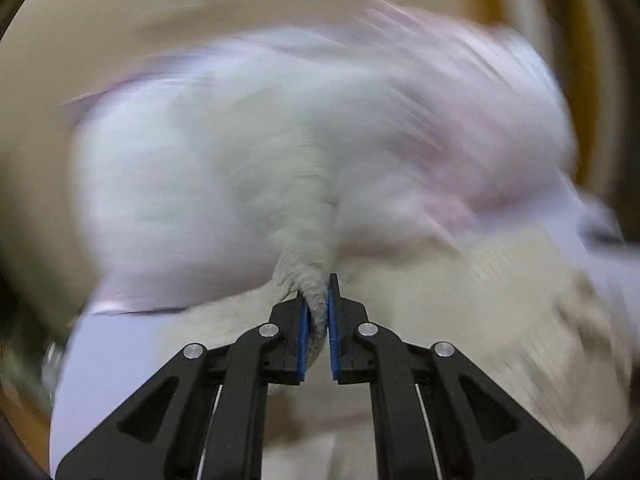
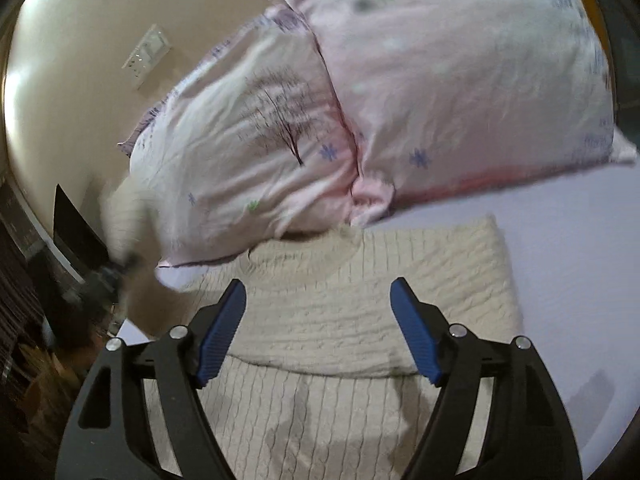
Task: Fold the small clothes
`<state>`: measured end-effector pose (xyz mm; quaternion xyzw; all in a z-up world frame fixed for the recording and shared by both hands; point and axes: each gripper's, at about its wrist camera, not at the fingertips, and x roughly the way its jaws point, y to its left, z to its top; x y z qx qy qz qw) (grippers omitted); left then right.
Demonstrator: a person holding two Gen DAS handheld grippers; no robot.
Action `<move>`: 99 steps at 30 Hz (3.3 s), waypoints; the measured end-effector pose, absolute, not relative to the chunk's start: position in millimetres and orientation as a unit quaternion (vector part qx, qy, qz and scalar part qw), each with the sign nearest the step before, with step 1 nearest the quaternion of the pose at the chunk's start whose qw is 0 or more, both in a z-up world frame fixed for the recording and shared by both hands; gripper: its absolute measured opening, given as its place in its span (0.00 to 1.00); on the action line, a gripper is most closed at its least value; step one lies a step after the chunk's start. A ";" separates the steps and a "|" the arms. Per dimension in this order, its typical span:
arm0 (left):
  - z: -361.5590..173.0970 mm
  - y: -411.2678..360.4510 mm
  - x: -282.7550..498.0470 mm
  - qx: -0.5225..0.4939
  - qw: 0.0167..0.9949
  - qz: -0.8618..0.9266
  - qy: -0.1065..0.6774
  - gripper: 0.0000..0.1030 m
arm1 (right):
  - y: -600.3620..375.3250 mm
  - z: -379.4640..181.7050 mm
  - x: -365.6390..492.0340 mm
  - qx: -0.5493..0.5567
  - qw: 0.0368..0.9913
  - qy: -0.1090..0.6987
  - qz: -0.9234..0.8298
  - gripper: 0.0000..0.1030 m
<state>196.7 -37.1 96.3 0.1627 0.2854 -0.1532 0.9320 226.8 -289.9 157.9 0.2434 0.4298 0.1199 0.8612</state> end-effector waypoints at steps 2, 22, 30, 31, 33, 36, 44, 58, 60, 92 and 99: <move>51.5 -94.0 187.3 0.243 0.894 -0.190 0.324 0.11 | -296.3 143.8 229.7 0.257 0.848 0.450 0.108 0.72; 50.6 155.6 85.0 -0.087 0.892 -0.097 0.433 0.60 | -322.3 107.2 262.3 0.286 0.826 0.484 0.043 0.05; 35.6 170.5 52.2 -0.144 0.873 -0.143 0.443 0.61 | -358.2 117.8 164.7 0.238 0.811 0.534 0.000 0.56; 34.7 171.1 48.8 -0.152 0.870 -0.155 0.442 0.61 | -363.2 113.5 146.4 0.247 0.800 0.548 0.005 0.55; 31.0 171.7 39.3 -0.176 0.860 -0.185 0.443 0.52 | -364.1 110.6 113.0 0.263 0.789 0.554 0.022 0.47; 23.0 172.4 25.6 -0.211 0.841 -0.217 0.447 0.32 | -363.4 107.5 75.2 0.311 0.763 0.562 0.074 0.32; 3.7 170.1 -10.9 -0.287 0.800 -0.266 0.454 0.13 | -350.9 84.2 -5.5 0.431 0.694 0.549 0.177 0.10; 102.0 170.6 118.8 -0.244 0.881 -0.212 0.346 0.06 | -379.3 155.4 175.1 0.459 0.780 0.374 0.203 0.07; 100.6 166.5 172.1 -0.235 0.892 -0.173 0.345 0.06 | -388.0 138.6 213.1 0.479 0.780 0.366 0.167 0.07; 24.4 170.7 211.0 -0.293 0.834 -0.113 0.453 0.31 | -389.9 86.0 239.6 0.479 0.793 0.360 0.111 0.91; 66.8 140.6 214.0 -0.367 0.821 -0.195 0.393 0.14 | -412.4 92.2 224.4 0.509 0.784 0.330 0.133 0.91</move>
